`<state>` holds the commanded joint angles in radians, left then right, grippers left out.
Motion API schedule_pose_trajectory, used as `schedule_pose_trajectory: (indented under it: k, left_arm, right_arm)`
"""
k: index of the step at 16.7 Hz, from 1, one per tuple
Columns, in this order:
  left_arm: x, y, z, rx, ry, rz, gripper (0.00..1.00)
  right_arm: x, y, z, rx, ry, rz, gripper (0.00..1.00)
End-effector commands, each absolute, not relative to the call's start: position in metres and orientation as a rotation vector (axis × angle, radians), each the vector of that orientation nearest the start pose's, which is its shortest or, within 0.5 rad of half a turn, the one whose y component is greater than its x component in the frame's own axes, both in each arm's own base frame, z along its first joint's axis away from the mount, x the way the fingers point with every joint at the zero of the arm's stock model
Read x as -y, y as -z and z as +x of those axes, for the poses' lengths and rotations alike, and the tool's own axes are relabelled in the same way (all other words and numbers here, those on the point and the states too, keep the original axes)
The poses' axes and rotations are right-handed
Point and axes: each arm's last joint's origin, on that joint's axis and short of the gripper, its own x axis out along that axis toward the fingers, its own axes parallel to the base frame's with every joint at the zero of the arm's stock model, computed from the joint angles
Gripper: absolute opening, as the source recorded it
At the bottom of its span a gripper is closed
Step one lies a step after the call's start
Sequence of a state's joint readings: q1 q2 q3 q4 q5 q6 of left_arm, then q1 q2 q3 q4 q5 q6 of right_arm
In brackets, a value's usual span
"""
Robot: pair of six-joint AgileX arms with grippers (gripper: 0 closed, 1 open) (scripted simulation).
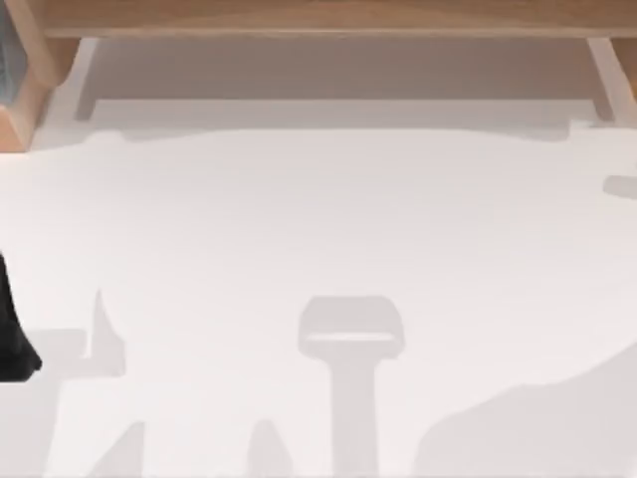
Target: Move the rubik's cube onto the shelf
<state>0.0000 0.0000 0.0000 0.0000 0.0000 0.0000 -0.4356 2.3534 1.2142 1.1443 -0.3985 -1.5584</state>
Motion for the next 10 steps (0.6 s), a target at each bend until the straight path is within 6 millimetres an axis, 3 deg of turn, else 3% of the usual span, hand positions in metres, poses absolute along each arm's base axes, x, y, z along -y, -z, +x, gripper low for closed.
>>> schedule_pose_trajectory:
  k: [6,10]
  left_arm:
    - [0.0012,-0.1600,0.1057,0.000,0.000,0.000,1.00]
    - [0.0012,-0.1600,0.1057,0.000,0.000,0.000,1.00]
  right_arm:
    - [0.1807,-0.0892,0.4282,-0.008,0.008,-1.571,0.02]
    - [0.1807,-0.0892,0.4282,-0.008,0.008,-1.571,0.00]
